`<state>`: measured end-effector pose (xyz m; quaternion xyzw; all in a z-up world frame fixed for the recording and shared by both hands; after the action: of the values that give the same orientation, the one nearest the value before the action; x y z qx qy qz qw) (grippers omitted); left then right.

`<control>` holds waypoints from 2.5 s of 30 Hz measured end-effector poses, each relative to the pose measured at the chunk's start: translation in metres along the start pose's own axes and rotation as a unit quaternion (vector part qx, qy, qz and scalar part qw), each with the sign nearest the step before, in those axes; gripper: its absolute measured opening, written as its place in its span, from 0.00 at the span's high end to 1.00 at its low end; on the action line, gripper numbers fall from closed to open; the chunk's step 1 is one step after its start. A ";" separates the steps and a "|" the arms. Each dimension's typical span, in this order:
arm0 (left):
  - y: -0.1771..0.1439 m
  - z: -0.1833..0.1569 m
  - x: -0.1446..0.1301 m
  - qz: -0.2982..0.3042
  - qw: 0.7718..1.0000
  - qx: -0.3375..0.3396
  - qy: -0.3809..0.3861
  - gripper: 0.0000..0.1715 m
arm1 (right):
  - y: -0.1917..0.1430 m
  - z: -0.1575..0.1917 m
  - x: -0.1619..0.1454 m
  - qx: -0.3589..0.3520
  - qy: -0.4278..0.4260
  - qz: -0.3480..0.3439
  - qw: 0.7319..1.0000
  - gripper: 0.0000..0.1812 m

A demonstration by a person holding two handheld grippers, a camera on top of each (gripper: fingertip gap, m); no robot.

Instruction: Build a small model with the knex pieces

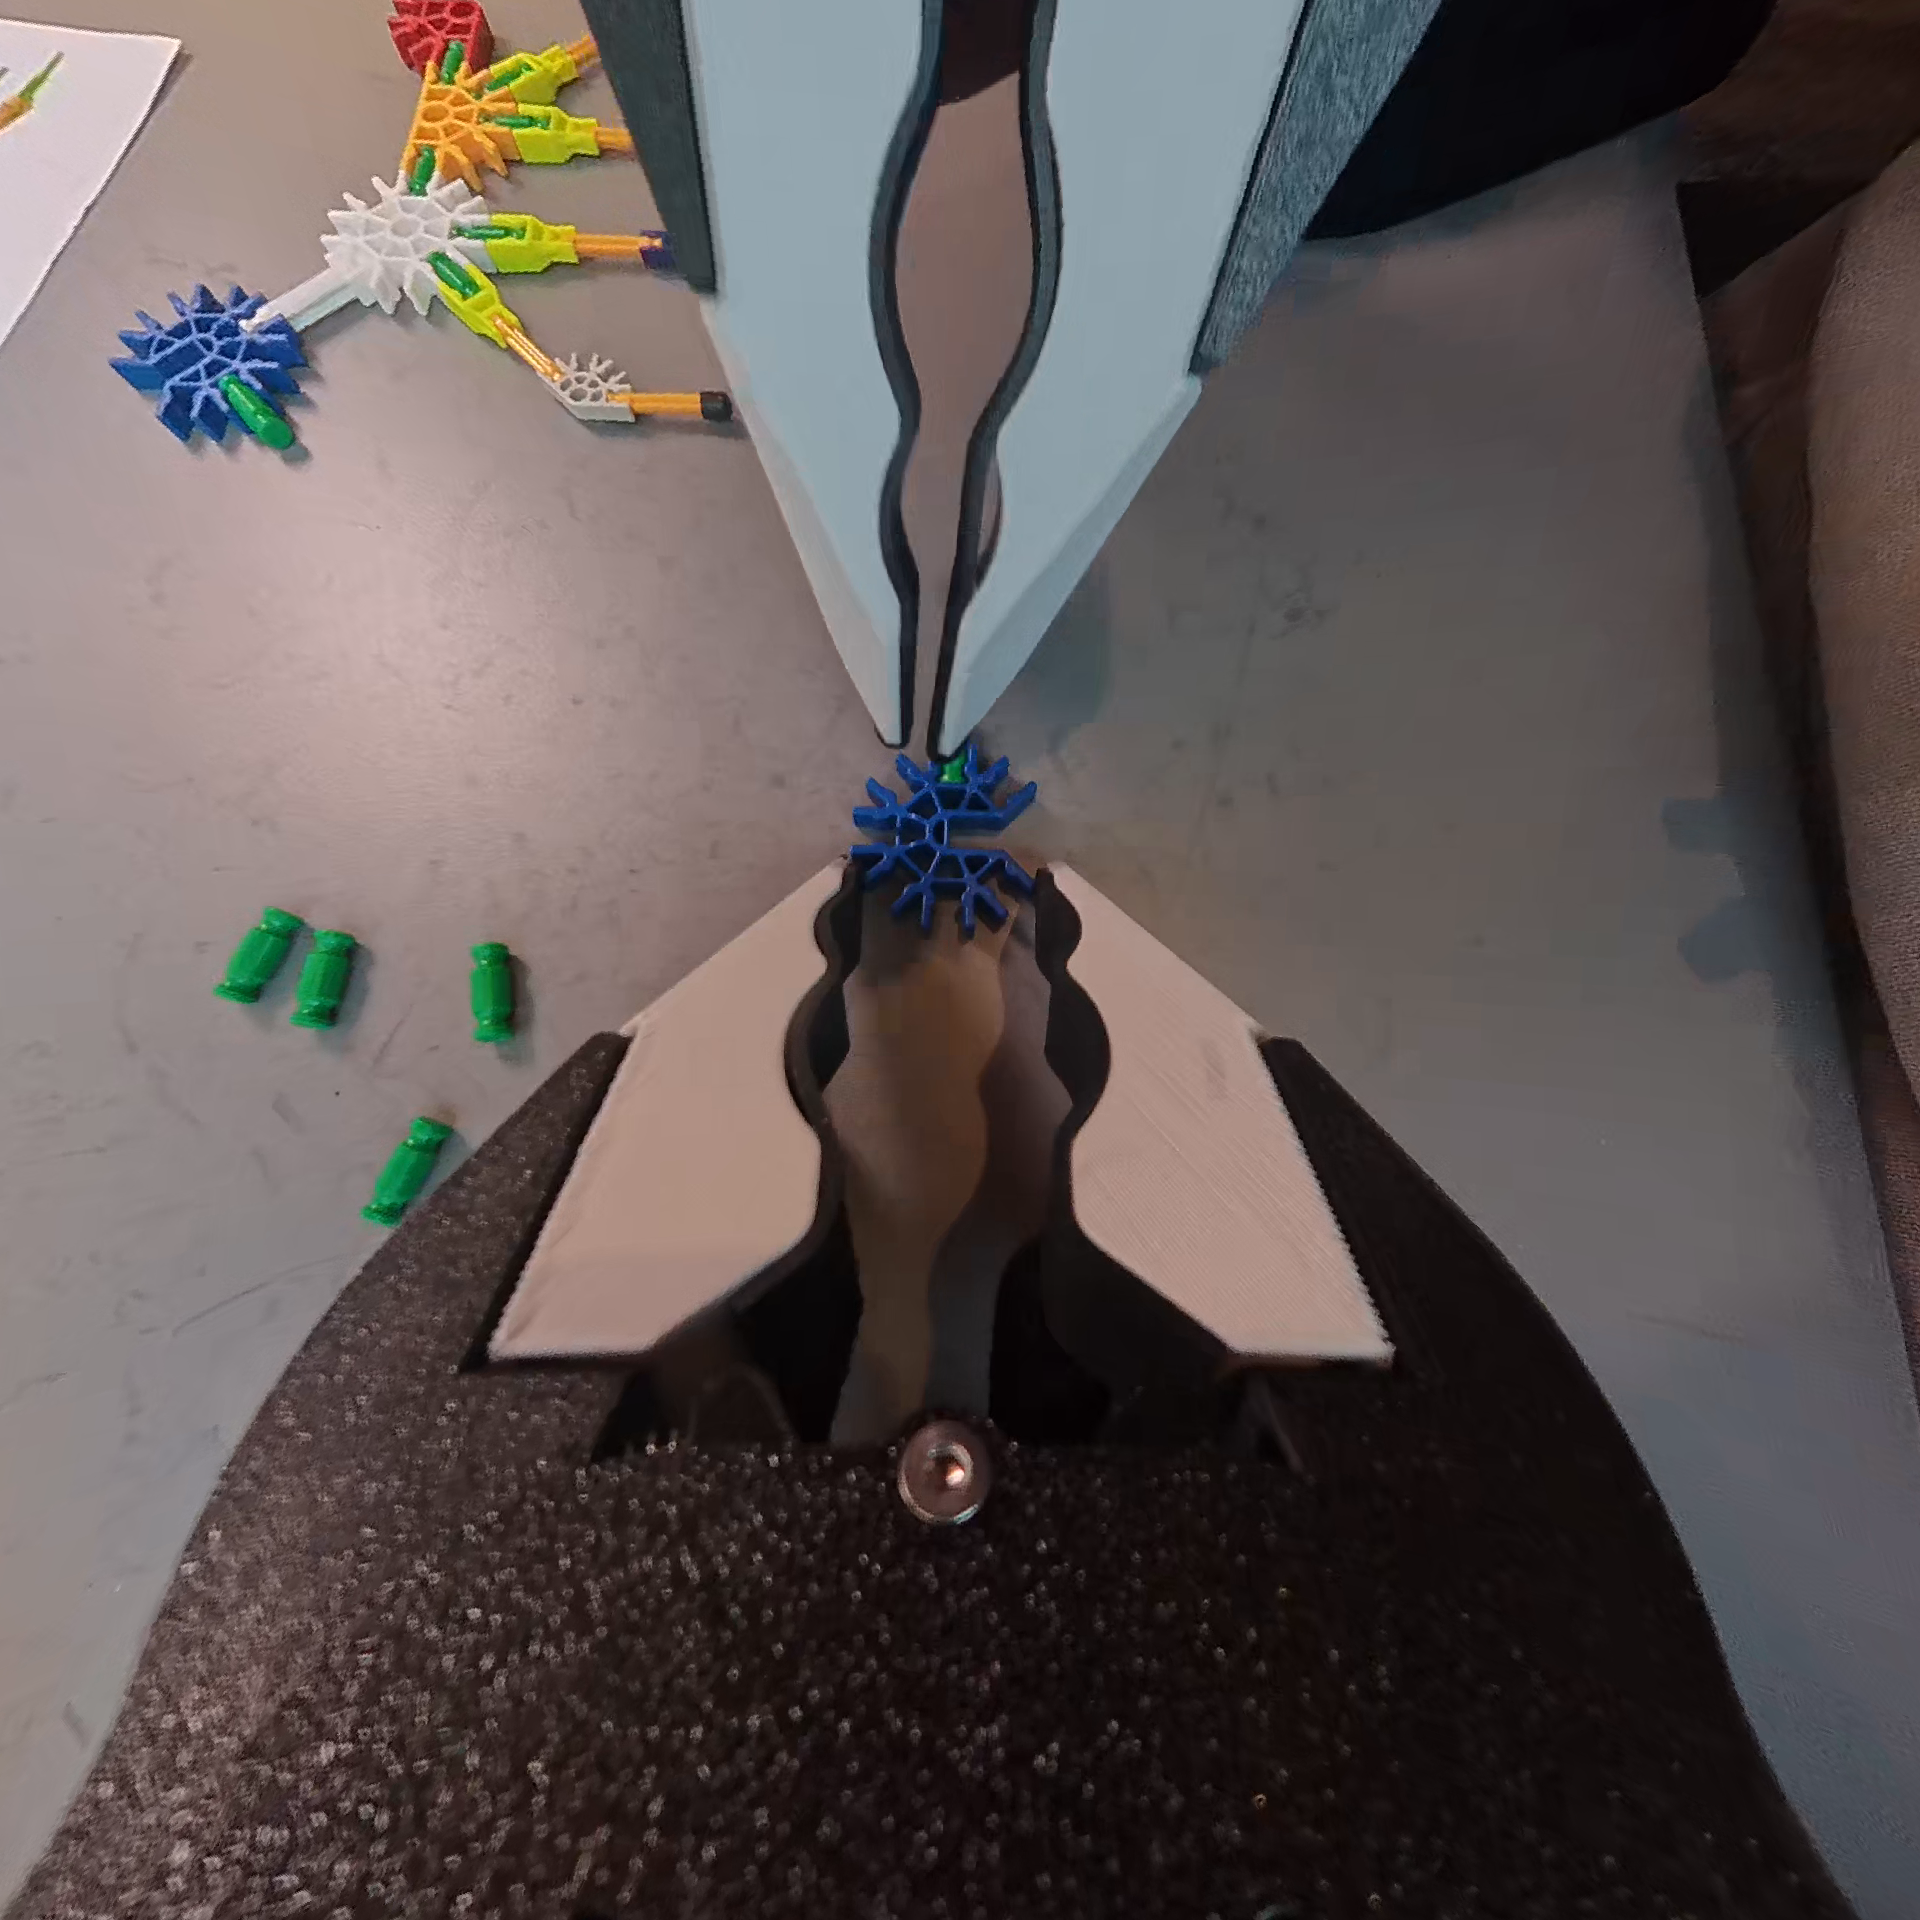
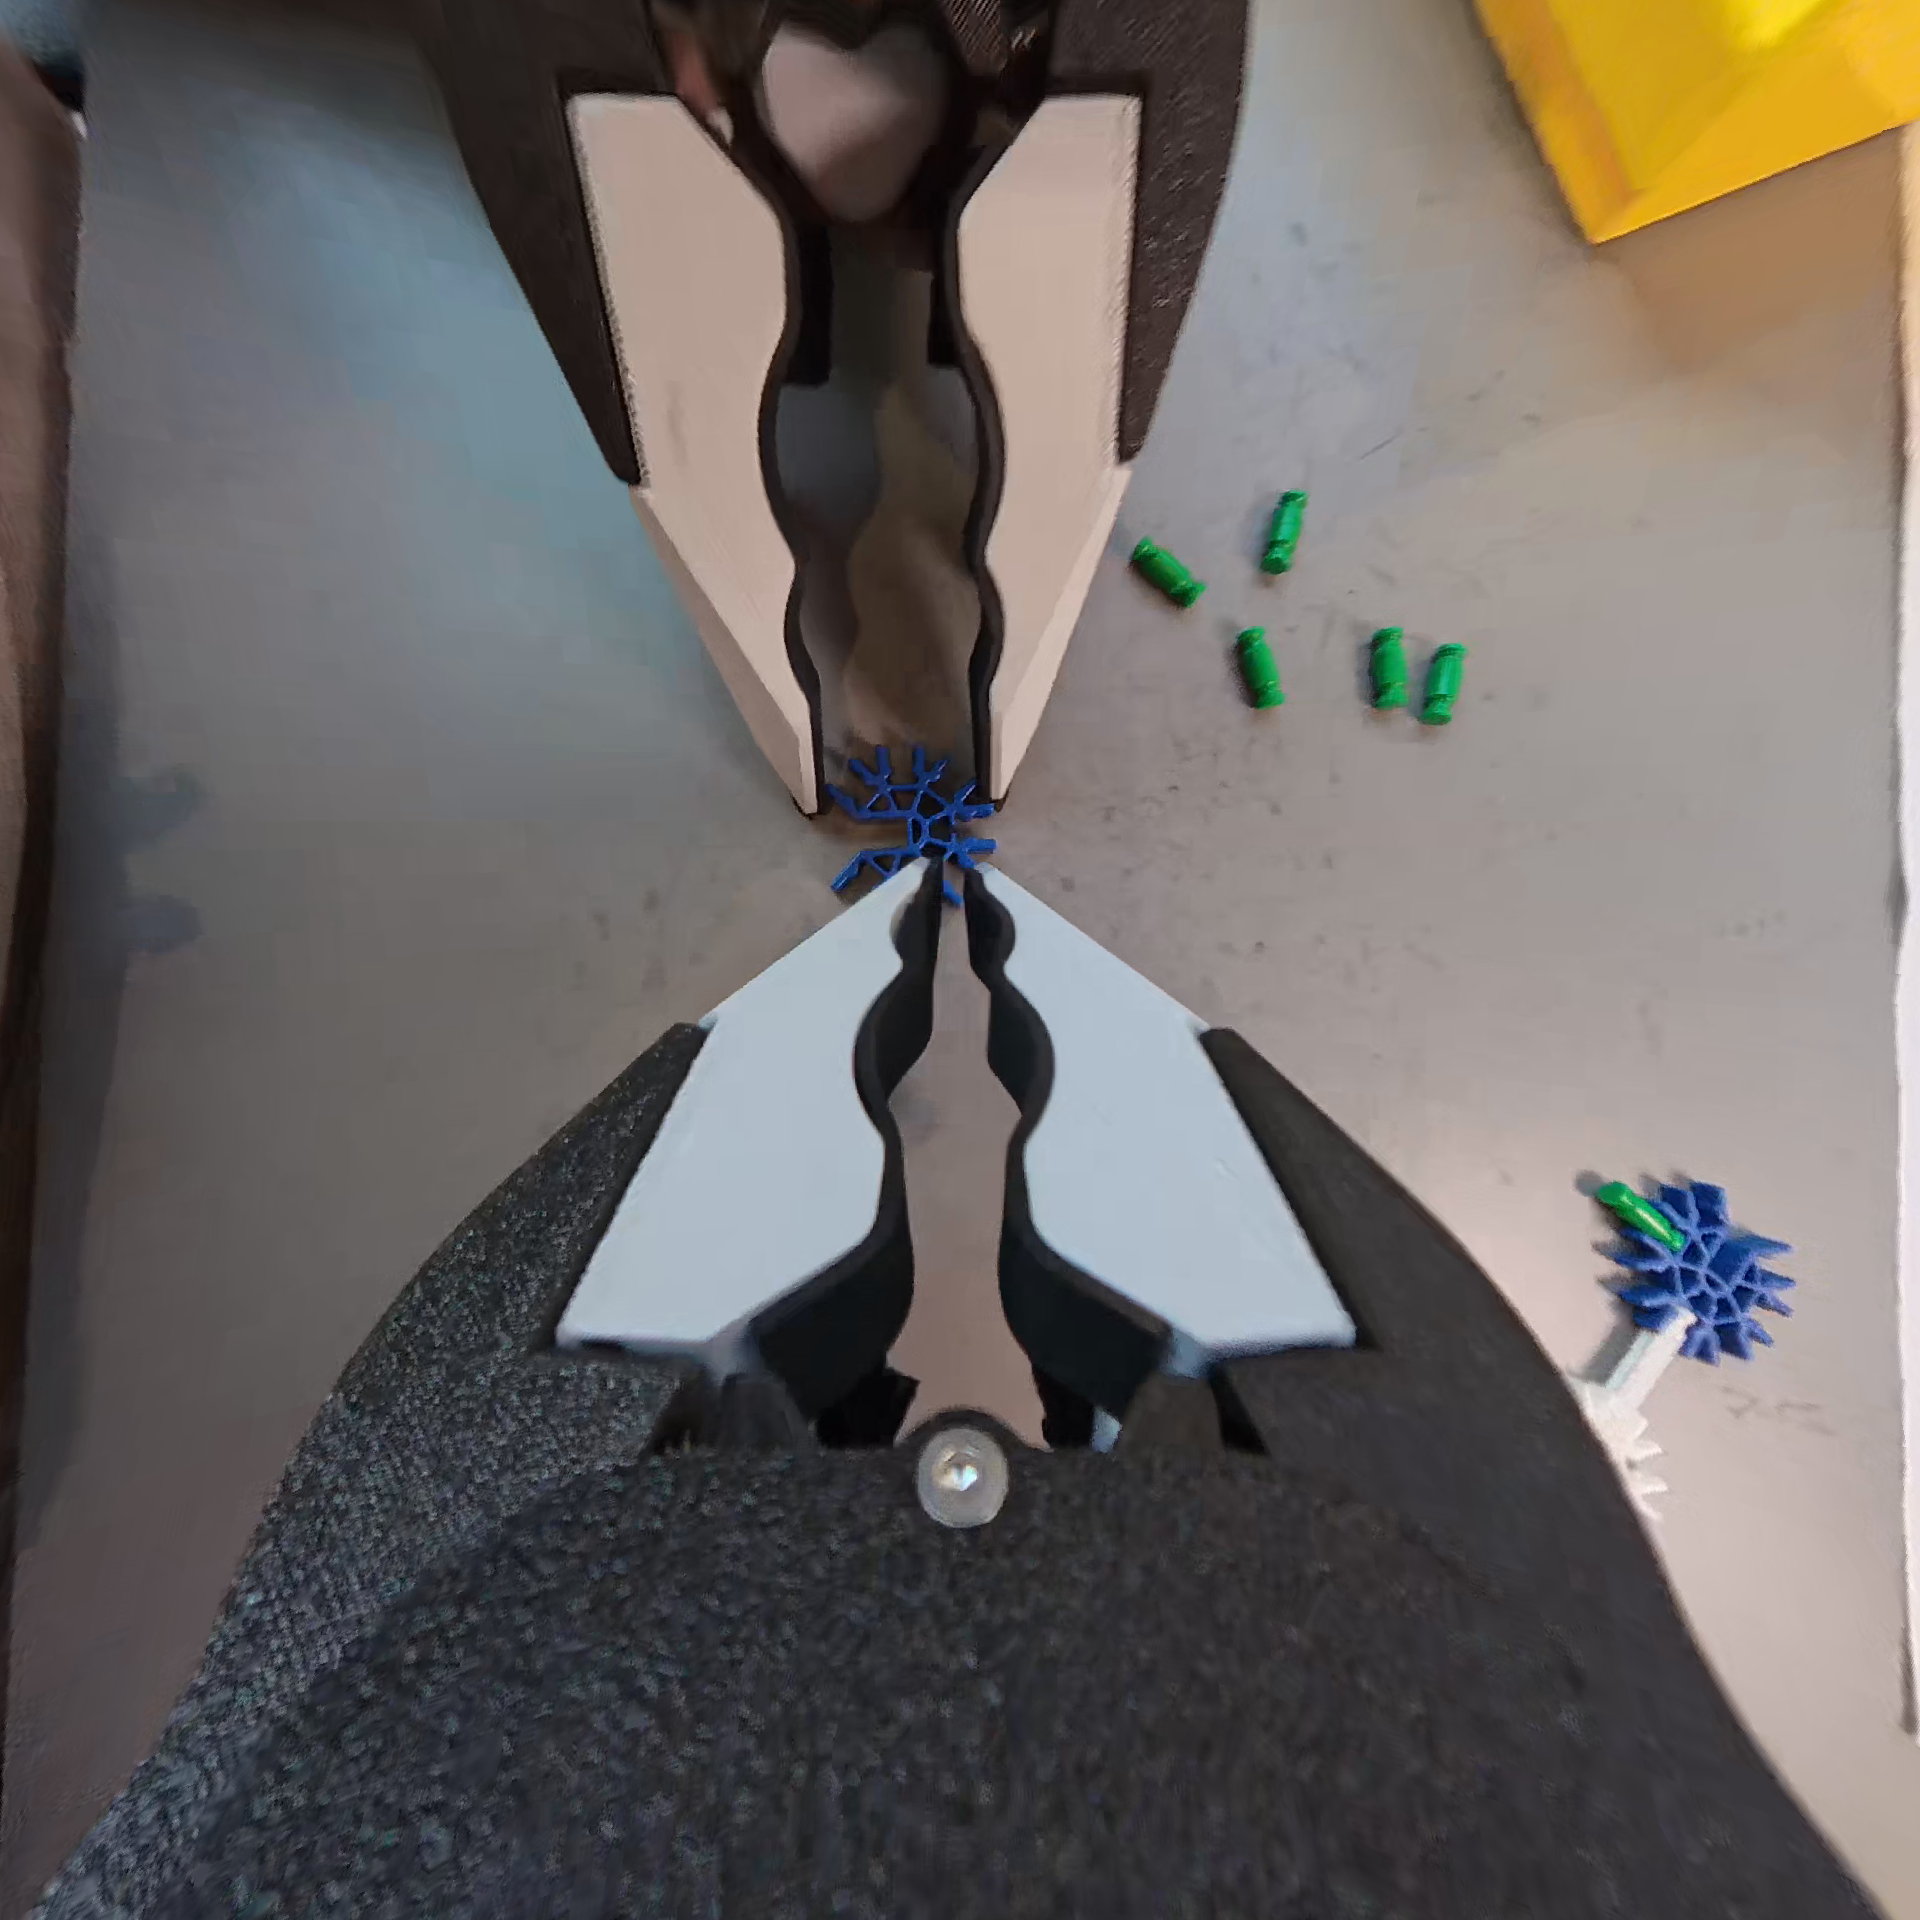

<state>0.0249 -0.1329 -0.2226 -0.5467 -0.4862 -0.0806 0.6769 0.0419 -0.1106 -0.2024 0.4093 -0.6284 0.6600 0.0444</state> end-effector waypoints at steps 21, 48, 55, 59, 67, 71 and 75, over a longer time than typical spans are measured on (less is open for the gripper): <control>-0.046 0.053 -0.007 -0.024 0.995 0.074 -0.060 0.82 | -0.020 -0.023 -0.012 -0.063 0.076 -0.134 0.986 0.95; -0.037 0.050 -0.017 0.019 0.995 0.101 0.007 0.97 | 0.024 -0.011 0.014 -0.057 0.022 -0.060 0.996 0.72; -0.033 0.041 -0.013 0.008 0.997 0.074 0.001 0.97 | 0.034 -0.010 0.019 0.013 0.005 -0.025 1.000 0.83; -0.032 0.038 -0.011 -0.001 0.998 0.066 0.003 0.97 | 0.027 -0.005 0.010 0.034 -0.020 -0.020 0.999 0.90; -0.024 0.035 -0.015 0.008 0.998 0.054 0.003 0.97 | 0.013 0.008 -0.005 0.056 -0.061 -0.031 0.996 0.91; -0.023 0.030 -0.012 0.002 0.999 0.042 0.002 0.97 | 0.013 0.007 -0.006 0.053 -0.060 -0.037 0.996 0.91; -0.021 0.029 -0.015 0.009 0.999 0.043 0.005 0.97 | 0.012 0.008 -0.006 0.050 -0.055 -0.043 0.996 0.88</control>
<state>-0.0124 -0.1235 -0.2217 -0.5210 -0.4812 -0.0567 0.7027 0.0433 -0.1172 -0.2168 0.4733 -0.5780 0.6646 0.0172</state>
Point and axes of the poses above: each gripper's, where its closed fingertips meet, y out along the fingers, x out of its top, z = x × y across the jaws, the point moved 1 cm from there along -y, back along the fingers, and after that the axes turned 4 degrees about -y, right-handed, at the moved point
